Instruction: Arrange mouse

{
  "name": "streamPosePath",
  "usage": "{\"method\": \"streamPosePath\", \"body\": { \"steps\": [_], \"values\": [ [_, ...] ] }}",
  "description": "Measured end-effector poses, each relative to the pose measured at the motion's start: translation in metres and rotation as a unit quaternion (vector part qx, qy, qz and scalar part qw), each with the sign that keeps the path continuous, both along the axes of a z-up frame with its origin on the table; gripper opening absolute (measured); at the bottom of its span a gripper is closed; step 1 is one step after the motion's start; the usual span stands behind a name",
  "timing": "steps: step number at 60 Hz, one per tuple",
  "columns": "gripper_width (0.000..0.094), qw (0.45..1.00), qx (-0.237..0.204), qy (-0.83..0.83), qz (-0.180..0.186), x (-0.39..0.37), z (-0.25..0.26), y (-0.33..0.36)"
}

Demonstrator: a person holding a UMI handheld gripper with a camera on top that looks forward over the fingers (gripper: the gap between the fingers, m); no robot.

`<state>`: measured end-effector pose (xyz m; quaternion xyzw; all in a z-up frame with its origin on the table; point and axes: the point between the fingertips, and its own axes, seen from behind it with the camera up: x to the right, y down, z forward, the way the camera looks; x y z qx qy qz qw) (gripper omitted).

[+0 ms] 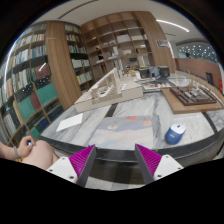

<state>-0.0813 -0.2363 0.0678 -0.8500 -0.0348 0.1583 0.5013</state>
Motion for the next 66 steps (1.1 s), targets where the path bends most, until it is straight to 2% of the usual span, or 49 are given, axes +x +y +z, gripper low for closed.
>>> {"method": "streamPosePath", "body": {
  "steps": [10,21,36,47,53,54,55,57,62,66],
  "values": [
    [0.0798,0.999,-0.009,-0.035,-0.013,0.045,-0.005,0.009],
    [0.0798,0.995,-0.020,-0.048,-0.085,0.127,-0.027,0.036],
    [0.0800,0.985,-0.035,-0.065,-0.155,0.201,-0.060,0.088],
    [0.0778,0.984,-0.044,-0.063,-0.160,0.199,-0.071,0.126],
    [0.0719,0.985,-0.045,-0.070,-0.153,0.188,-0.076,0.145],
    [0.0784,0.984,-0.041,-0.075,-0.156,0.188,-0.076,0.149],
    [0.0740,0.983,-0.039,-0.082,-0.160,0.190,-0.076,0.152],
    [0.0543,0.980,-0.040,-0.100,-0.168,0.194,-0.079,0.156],
    [0.0514,0.975,-0.041,-0.107,-0.188,0.197,-0.080,0.161],
    [0.0446,0.971,-0.062,-0.104,-0.208,0.200,-0.081,0.160]
  ]
}}
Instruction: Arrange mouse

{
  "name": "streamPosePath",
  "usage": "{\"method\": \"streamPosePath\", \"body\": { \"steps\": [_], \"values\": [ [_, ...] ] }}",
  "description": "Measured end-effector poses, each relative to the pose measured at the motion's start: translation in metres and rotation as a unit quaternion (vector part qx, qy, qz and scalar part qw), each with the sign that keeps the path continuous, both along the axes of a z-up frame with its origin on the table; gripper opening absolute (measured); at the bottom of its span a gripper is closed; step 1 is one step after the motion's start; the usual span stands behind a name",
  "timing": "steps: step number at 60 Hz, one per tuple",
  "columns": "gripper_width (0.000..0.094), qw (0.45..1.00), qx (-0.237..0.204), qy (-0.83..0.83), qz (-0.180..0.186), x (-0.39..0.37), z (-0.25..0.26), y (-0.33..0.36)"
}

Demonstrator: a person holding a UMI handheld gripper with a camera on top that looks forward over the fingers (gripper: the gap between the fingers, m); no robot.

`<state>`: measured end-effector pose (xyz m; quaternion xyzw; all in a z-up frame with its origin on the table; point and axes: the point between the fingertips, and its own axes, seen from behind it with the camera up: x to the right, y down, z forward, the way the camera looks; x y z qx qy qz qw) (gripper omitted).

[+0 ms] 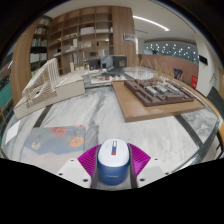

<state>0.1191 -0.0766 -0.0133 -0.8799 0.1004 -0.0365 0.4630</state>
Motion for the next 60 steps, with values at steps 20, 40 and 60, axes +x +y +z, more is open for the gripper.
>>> {"method": "streamPosePath", "body": {
  "steps": [20,40,60],
  "values": [
    [0.0377,0.988,0.050,-0.011,0.145,-0.189,0.057,0.024],
    [0.0537,0.986,-0.024,-0.003,0.168,-0.208,-0.002,0.016],
    [0.0841,0.988,0.016,0.051,0.144,-0.133,0.080,-0.075]
  ]
}}
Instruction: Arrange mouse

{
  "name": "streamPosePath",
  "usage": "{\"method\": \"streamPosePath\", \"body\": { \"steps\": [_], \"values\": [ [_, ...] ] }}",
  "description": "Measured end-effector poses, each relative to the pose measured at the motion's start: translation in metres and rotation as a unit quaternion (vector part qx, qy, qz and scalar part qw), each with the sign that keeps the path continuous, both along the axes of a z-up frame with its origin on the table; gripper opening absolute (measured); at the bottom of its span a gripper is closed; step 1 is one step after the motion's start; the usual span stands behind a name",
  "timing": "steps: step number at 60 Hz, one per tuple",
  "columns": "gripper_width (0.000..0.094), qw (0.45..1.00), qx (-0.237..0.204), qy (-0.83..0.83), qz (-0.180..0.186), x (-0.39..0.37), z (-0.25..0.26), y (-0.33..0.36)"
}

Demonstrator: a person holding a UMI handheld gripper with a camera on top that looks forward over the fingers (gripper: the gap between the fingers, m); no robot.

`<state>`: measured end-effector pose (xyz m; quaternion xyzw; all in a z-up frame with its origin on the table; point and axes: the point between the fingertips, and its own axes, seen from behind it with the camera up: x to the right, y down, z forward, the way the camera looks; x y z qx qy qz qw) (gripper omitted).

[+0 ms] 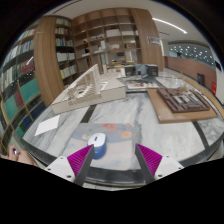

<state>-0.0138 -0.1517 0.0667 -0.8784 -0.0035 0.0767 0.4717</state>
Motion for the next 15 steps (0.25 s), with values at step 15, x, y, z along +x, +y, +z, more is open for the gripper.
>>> {"method": "streamPosePath", "body": {
  "steps": [15],
  "values": [
    [0.0834,0.996,-0.025,0.032,-0.085,0.105,-0.006,-0.084]
  ]
}}
